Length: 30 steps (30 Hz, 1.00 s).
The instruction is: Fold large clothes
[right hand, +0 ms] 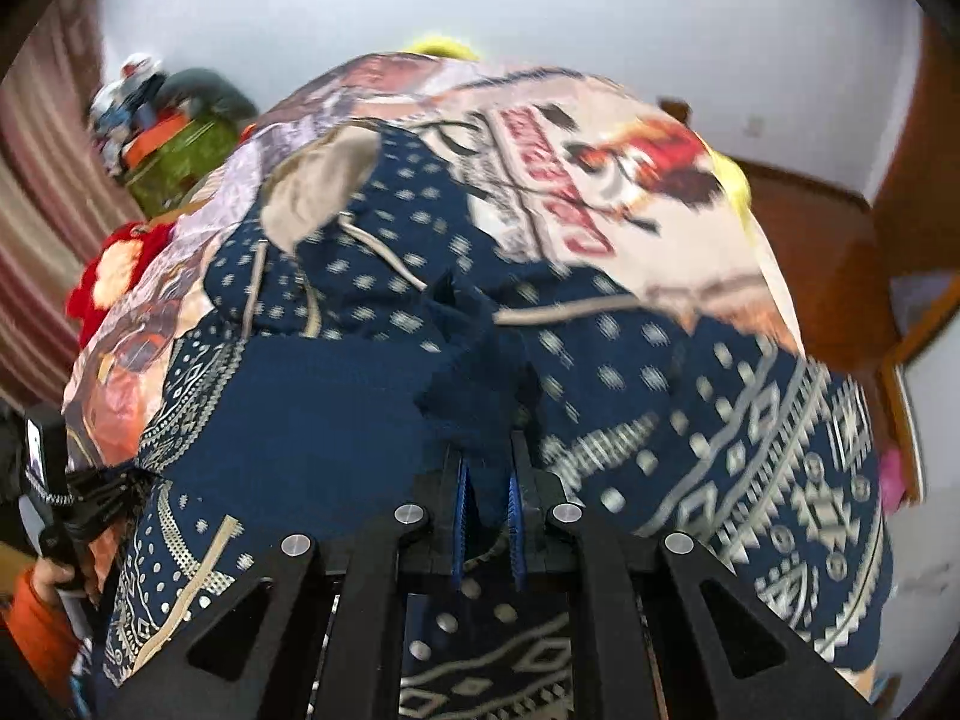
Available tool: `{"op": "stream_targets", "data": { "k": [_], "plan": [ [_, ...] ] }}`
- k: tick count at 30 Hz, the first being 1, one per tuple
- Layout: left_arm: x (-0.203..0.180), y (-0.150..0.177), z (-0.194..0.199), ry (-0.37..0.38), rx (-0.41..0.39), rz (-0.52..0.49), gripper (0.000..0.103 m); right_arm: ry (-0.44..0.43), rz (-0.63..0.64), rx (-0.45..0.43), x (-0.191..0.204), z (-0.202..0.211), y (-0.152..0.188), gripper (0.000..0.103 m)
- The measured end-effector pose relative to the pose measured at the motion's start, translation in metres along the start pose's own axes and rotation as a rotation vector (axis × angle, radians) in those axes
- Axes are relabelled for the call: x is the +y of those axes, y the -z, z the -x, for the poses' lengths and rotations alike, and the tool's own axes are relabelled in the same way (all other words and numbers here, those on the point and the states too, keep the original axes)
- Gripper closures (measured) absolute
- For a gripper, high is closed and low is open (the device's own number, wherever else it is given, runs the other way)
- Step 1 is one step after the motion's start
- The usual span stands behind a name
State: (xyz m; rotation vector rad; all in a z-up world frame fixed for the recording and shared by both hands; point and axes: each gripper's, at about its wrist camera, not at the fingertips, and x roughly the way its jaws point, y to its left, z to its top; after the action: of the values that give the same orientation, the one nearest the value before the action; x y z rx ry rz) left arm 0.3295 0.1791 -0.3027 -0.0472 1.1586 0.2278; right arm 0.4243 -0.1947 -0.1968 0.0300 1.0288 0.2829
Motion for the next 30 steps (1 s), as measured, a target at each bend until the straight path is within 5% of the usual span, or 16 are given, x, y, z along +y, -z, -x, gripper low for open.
{"op": "stream_targets", "data": {
  "k": [14, 18, 20, 25, 30],
  "plan": [
    [0.01, 0.01, 0.052, 0.003, -0.032, -0.009, 0.085, 0.073, 0.055, 0.007, -0.021, 0.038, 0.019, 0.093],
    [0.013, -0.002, 0.08, 0.028, -0.084, 0.011, 0.072, 0.068, 0.046, -0.036, -0.025, 0.058, 0.014, 0.089],
    [0.009, -0.012, 0.099, 0.058, -0.131, 0.024, 0.064, 0.055, 0.021, -0.066, -0.03, 0.069, 0.011, 0.082],
    [-0.018, -0.038, 0.127, 0.102, -0.207, -0.02, 0.047, 0.043, -0.036, -0.176, -0.046, 0.102, 0.009, 0.038],
    [-0.07, -0.061, 0.132, 0.191, -0.215, -0.082, 0.034, 0.061, -0.091, -0.208, -0.073, 0.125, 0.019, 0.037]
  ]
}}
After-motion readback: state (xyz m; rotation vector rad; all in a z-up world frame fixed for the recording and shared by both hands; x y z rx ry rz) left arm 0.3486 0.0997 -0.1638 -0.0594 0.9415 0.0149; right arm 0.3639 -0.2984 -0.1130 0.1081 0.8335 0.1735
